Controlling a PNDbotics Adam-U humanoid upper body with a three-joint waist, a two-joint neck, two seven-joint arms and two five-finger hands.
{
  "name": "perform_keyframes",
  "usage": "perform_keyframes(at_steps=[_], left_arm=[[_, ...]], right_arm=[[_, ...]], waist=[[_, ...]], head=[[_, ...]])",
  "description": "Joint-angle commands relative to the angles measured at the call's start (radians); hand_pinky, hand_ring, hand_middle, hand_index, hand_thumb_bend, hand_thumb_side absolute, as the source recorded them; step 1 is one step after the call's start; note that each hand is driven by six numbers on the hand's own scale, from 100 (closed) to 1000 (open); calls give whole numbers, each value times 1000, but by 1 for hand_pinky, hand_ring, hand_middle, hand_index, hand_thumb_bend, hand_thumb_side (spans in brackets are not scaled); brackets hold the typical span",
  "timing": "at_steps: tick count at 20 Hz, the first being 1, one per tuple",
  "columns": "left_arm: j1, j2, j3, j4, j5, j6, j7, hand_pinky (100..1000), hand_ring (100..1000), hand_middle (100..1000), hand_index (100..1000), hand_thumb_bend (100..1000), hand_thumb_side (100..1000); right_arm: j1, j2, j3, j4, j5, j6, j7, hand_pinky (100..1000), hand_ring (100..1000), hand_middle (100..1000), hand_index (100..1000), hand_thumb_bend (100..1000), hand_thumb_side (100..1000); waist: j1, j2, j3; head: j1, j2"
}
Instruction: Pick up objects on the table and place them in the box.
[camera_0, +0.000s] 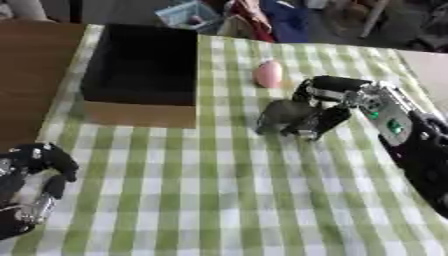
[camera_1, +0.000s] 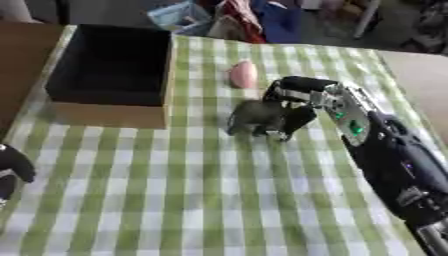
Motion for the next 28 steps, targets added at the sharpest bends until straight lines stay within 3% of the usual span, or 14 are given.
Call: perform_keyframes(at_steps=[1,12,21,25,28], left_arm=[[-10,9,3,-12,-5,0,-2,652,551,575,687,100,318],[-10,11,3,-12,-3,1,-4,653,550,575,687,100,320],[-6,14,0,-10,-2,1,-9,653,550,574,686,100,319],[-11,17,-7,-8,-2,0,-17,654,550,574,686,100,317],[-18,19,-14,-7,2,1,-24,654,550,574,686,100,320]], right_arm=[[-25,-31,-18,-15,4,0,-34,655,474,393,554,348,566],[-46,-73,-24,-90,-66,-3,-62,616,403,301,469,271,448],[-113,-89,-30,-154,-128,7,-37,617,400,291,457,287,368],[-155,-80,-36,-151,-135,8,-36,617,400,291,458,263,373],[-187,-70,-41,-146,-134,9,-37,618,401,291,458,303,318]], waist=[[3,-14,1],[2,-18,0],[-3,-27,9],[-9,-29,27],[-15,-30,46]], head=[[-1,2],[0,-2],[-4,-6],[-13,-13],[-22,-20]])
